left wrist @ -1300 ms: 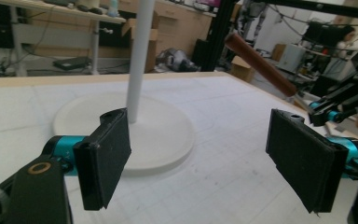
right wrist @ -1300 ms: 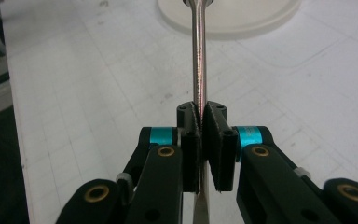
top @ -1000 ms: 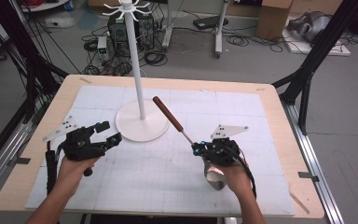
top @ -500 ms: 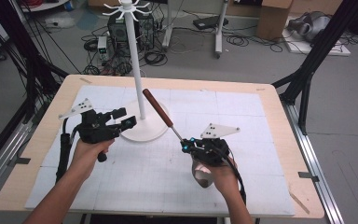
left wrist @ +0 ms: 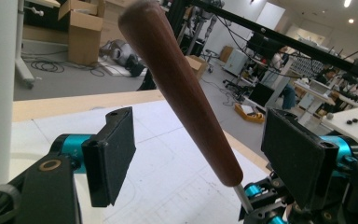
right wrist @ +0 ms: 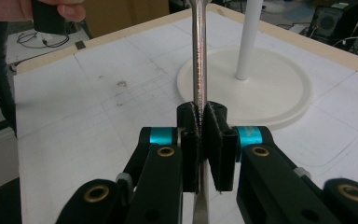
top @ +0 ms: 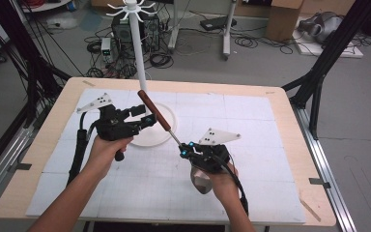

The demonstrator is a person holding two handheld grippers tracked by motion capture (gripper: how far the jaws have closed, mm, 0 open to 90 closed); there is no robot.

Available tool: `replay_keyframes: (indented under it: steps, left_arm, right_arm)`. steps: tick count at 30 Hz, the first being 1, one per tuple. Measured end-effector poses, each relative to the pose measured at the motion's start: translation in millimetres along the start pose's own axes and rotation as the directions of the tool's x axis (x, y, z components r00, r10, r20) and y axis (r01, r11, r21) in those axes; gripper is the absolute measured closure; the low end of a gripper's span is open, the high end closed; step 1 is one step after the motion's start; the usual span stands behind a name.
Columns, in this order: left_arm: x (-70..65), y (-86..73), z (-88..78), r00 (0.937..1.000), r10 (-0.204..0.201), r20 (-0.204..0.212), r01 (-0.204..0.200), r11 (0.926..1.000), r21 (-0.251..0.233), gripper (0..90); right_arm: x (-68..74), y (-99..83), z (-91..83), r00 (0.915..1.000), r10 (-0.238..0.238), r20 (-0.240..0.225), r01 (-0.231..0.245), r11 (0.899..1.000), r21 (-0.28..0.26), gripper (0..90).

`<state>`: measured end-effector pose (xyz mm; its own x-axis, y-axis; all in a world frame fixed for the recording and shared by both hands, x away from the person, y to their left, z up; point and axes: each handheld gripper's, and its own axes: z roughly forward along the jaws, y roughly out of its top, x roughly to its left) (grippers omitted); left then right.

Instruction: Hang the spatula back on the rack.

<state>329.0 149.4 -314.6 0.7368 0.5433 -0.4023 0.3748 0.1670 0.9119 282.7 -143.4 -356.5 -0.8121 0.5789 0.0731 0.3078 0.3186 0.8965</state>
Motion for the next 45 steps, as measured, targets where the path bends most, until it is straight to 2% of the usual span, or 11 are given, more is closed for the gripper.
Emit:
replay_keyframes:
  steps: [7, 17, 20, 23, 25, 30, 34, 35, 40, 42, 45]
  left_arm:
    - [-3.8, 3.9, 11.5, 0.9996, -0.025, -0.011, 0.025, 0.9997, 0.007, 34.3]
    - [-4.5, 7.5, 18.5, 0.9965, -0.059, -0.059, 0.060, 0.9982, 0.007, 54.6]
    - [-4.6, 8.6, 17.6, 0.9957, -0.072, -0.057, 0.072, 0.9974, -0.006, 57.7]
    - [-6.1, 10.2, 17.5, 0.9931, -0.110, -0.041, 0.109, 0.9938, -0.023, 61.9]
    - [-7.3, 11.9, 18.0, 0.9935, -0.106, -0.040, 0.105, 0.9939, -0.032, 66.2]
    - [-8.5, 15.7, 18.1, 0.9927, -0.119, -0.019, 0.118, 0.9919, -0.049, 68.5]
    - [-12.7, 19.3, 16.9, 0.9938, -0.111, 0.013, 0.111, 0.9911, -0.073, 70.9]
    - [-17.9, 22.8, 15.9, 0.9954, -0.091, 0.032, 0.093, 0.9919, -0.086, 71.4]
    - [-32.5, 31.2, 15.6, 0.9984, -0.006, 0.056, 0.012, 0.9931, -0.116, 72.7]
    - [-39.5, 36.7, 16.2, 0.9966, 0.051, 0.066, -0.042, 0.9914, -0.124, 72.9]
    - [-42.4, 41.5, 16.7, 0.9931, 0.082, 0.084, -0.070, 0.9884, -0.135, 73.1]
  right_arm:
    - [3.1, 2.9, 4.4, 0.9998, -0.014, 0.012, 0.014, 1.000, 0.010, 84.7]
    - [4.7, 5.6, 5.6, 0.9992, -0.015, 0.038, 0.014, 1.000, 0.013, 84.6]
    - [4.9, 5.9, 5.7, 0.9982, -0.023, 0.056, 0.022, 1.000, 0.014, 84.6]
    - [5.5, 6.9, 6.2, 0.9973, -0.022, 0.070, 0.021, 1.000, 0.007, 84.5]
    - [6.4, 7.8, 6.9, 0.9963, -0.024, 0.083, 0.024, 1.000, 0.005, 84.6]
    - [8.7, 10.7, 8.8, 0.9935, -0.033, 0.109, 0.033, 0.999, -0.005, 84.5]
    - [11.4, 14.2, 9.0, 0.9923, -0.037, 0.118, 0.040, 0.999, -0.020, 84.5]
    - [12.3, 15.3, 8.9, 0.9919, -0.039, 0.121, 0.042, 0.999, -0.025, 84.5]
    - [16.0, 20.4, 8.8, 0.9914, -0.042, 0.124, 0.049, 0.997, -0.052, 84.4]
    - [17.8, 24.8, 8.2, 0.9918, -0.040, 0.122, 0.049, 0.997, -0.067, 84.3]
    - [18.3, 27.9, 6.1, 0.9919, -0.037, 0.122, 0.048, 0.995, -0.090, 84.0]
